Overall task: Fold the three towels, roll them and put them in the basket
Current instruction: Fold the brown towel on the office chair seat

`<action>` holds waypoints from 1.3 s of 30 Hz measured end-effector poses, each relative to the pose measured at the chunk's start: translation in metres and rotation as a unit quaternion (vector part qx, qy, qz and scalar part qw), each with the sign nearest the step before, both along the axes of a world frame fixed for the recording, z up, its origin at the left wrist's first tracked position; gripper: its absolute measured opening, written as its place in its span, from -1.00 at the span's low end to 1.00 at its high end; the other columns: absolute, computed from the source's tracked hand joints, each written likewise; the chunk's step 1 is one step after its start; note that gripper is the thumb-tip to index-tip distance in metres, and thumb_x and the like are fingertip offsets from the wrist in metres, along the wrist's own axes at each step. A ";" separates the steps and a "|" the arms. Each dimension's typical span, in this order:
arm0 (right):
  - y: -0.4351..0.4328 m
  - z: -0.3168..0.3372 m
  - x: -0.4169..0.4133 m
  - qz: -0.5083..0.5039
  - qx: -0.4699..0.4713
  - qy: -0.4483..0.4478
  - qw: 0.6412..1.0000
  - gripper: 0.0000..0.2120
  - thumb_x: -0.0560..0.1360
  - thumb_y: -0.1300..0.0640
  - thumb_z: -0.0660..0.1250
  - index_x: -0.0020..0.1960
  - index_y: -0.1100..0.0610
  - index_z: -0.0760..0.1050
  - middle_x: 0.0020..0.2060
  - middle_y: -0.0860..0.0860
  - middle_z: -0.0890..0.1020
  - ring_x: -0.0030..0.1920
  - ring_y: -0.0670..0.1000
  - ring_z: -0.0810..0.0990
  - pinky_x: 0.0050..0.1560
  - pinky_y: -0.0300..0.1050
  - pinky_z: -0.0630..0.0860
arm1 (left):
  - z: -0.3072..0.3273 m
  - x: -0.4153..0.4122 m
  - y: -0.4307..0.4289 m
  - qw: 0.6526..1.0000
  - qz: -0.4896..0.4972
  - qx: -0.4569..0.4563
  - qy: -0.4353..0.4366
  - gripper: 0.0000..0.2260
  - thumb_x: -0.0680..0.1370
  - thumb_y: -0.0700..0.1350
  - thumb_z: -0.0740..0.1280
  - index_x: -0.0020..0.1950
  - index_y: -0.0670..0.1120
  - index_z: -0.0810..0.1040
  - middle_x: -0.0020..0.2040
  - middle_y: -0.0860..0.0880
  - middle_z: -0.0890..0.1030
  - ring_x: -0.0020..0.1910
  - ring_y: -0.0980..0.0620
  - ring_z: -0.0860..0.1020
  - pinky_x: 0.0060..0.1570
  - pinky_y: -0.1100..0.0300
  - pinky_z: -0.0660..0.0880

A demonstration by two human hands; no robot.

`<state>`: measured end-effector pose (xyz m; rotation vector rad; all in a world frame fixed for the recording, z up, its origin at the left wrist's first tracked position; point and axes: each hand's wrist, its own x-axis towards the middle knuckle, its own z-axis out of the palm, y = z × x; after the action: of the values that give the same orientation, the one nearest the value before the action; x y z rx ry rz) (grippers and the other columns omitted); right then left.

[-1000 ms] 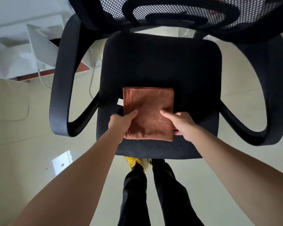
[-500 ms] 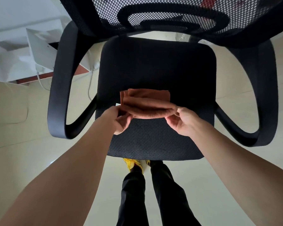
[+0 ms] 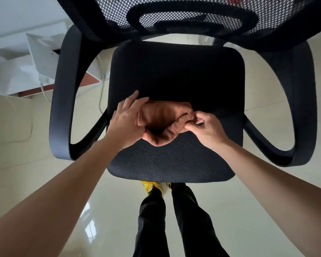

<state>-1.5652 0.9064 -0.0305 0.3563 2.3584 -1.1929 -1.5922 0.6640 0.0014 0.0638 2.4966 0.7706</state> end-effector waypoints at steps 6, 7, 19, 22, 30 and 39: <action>0.007 -0.009 -0.007 -0.006 -0.014 -0.007 1.000 -0.66 0.46 0.03 0.42 -0.43 -0.05 0.39 -0.48 -0.12 0.50 -0.37 -0.04 0.51 -0.28 -0.11 0.40 | 0.007 -0.029 0.015 0.988 -0.076 0.024 -0.130 -0.28 0.39 0.39 0.30 0.48 0.21 0.18 0.44 -0.04 0.31 0.43 -0.12 0.23 0.40 -0.12 0.13; 0.008 -0.010 -0.007 -0.009 -0.018 -0.011 1.000 -0.65 0.47 0.02 0.42 -0.44 -0.04 0.39 -0.48 -0.12 0.50 -0.36 -0.04 0.51 -0.26 -0.10 0.39 | 0.005 -0.031 0.016 0.984 -0.136 -0.016 -0.115 -0.16 0.30 0.44 0.33 0.48 0.18 0.17 0.40 -0.03 0.35 0.40 -0.11 0.26 0.39 -0.10 0.15; 0.012 -0.024 -0.023 -0.049 -0.051 -0.072 0.995 -0.69 0.56 0.04 0.29 -0.07 0.32 0.52 -0.33 0.03 0.55 -0.31 0.04 0.53 -0.26 -0.04 0.45 | -0.021 -0.040 0.008 0.984 -0.175 0.016 0.022 -0.52 0.38 0.11 0.44 0.24 0.11 0.37 0.15 0.06 0.46 0.18 -0.01 0.38 0.20 0.04 0.26; 0.013 -0.024 -0.022 0.006 0.029 -0.014 0.999 -0.68 0.55 0.03 0.30 0.21 0.20 0.45 -0.09 0.09 0.65 -0.11 0.11 0.61 -0.05 0.03 0.55 | -0.019 -0.038 0.007 0.983 -0.180 0.026 0.030 -0.52 0.42 0.06 0.42 0.29 0.14 0.33 0.13 0.05 0.49 0.16 0.01 0.40 0.23 0.01 0.28; 0.016 -0.012 -0.022 0.157 0.064 0.135 0.976 -0.72 0.50 0.03 0.37 0.16 0.13 0.55 0.07 -0.03 0.57 -0.14 0.04 0.60 -0.12 0.02 0.56 | -0.024 -0.037 0.003 0.989 0.012 0.074 -0.130 -0.70 0.39 0.07 0.50 0.03 -0.02 0.56 -0.06 -0.02 0.58 -0.03 -0.02 0.55 -0.03 0.07 0.51; 0.002 -0.017 -0.022 0.112 0.043 0.144 0.982 -0.77 0.56 -0.01 0.31 -0.01 0.17 0.52 -0.22 -0.04 0.56 -0.20 0.02 0.56 -0.20 -0.07 0.47 | -0.026 -0.013 0.008 0.938 0.224 0.212 -0.160 -0.70 0.32 -0.03 0.56 -0.16 -0.02 0.46 -0.21 0.03 0.52 -0.27 0.08 0.50 -0.36 0.21 0.46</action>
<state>-1.5867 0.9079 -0.0475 -0.0621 2.6184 -1.0981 -1.6049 0.6724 -0.0246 -0.4577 2.0148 1.3766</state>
